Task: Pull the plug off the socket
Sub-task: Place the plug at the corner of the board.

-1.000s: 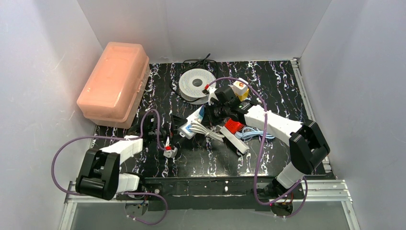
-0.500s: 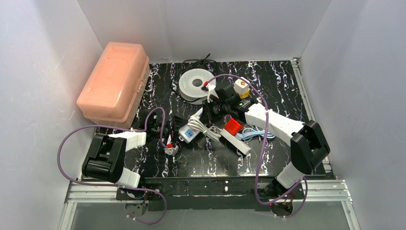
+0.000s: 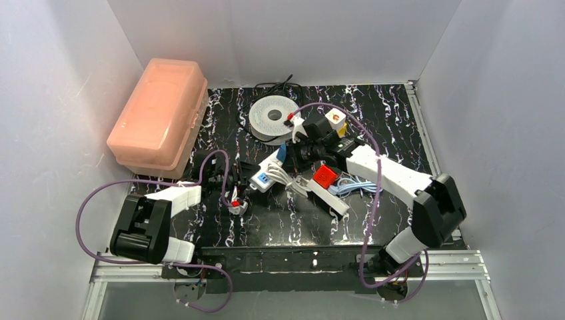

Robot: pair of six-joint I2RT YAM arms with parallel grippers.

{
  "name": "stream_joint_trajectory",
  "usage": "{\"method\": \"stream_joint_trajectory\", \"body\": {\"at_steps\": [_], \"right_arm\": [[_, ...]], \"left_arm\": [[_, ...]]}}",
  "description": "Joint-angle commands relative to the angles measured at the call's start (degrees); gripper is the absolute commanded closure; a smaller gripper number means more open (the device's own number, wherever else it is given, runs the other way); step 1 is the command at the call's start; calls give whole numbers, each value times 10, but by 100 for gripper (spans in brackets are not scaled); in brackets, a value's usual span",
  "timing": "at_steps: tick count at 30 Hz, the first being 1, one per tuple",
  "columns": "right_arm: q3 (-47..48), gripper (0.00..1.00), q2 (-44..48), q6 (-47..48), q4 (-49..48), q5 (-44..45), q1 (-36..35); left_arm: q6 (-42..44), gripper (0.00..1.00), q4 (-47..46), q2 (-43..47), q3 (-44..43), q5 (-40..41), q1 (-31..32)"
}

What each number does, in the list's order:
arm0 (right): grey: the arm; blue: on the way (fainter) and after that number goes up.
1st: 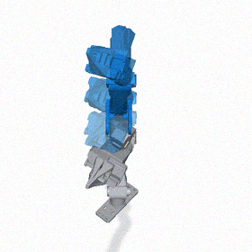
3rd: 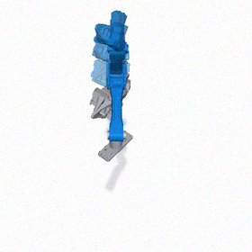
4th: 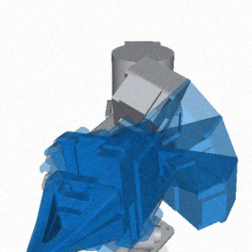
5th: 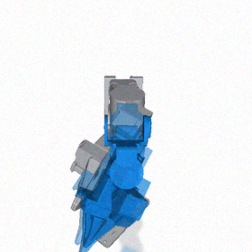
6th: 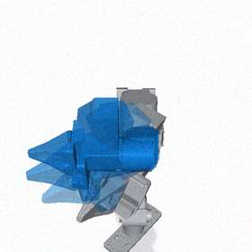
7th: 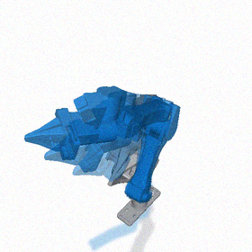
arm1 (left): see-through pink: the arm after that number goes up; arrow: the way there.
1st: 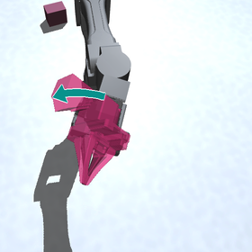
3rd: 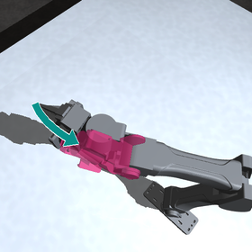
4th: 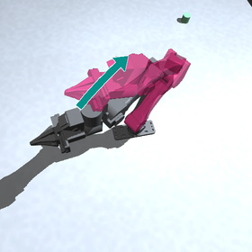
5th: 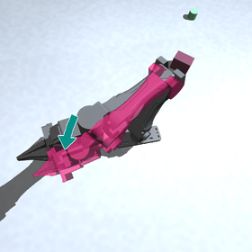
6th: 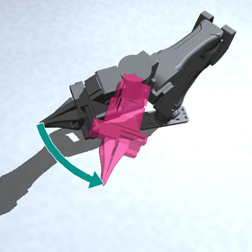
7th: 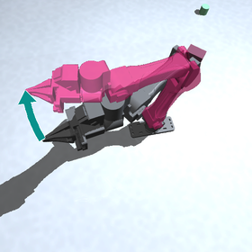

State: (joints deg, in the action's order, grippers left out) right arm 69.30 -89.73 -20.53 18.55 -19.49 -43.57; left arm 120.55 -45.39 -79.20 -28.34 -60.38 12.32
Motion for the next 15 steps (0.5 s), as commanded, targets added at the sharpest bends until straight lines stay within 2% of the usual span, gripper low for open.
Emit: {"method": "stream_joint_trajectory", "body": {"at_steps": [1,4,7,9,11,15], "right_arm": [[-3,99,109,7,13,11,9],[-41,99,164,1,29,24,21],[-80,99,216,-9,43,43,30],[-101,99,241,-14,50,50,34],[-121,99,255,-16,53,49,37],[-143,99,257,-13,67,21,35]], "left_arm": [[56,57,146,-4,16,21,1],[65,46,183,-18,26,64,1],[78,39,210,-39,30,112,1],[85,26,218,-54,32,145,1],[79,4,197,-66,38,159,-4],[34,2,193,-40,40,187,-7]]}}
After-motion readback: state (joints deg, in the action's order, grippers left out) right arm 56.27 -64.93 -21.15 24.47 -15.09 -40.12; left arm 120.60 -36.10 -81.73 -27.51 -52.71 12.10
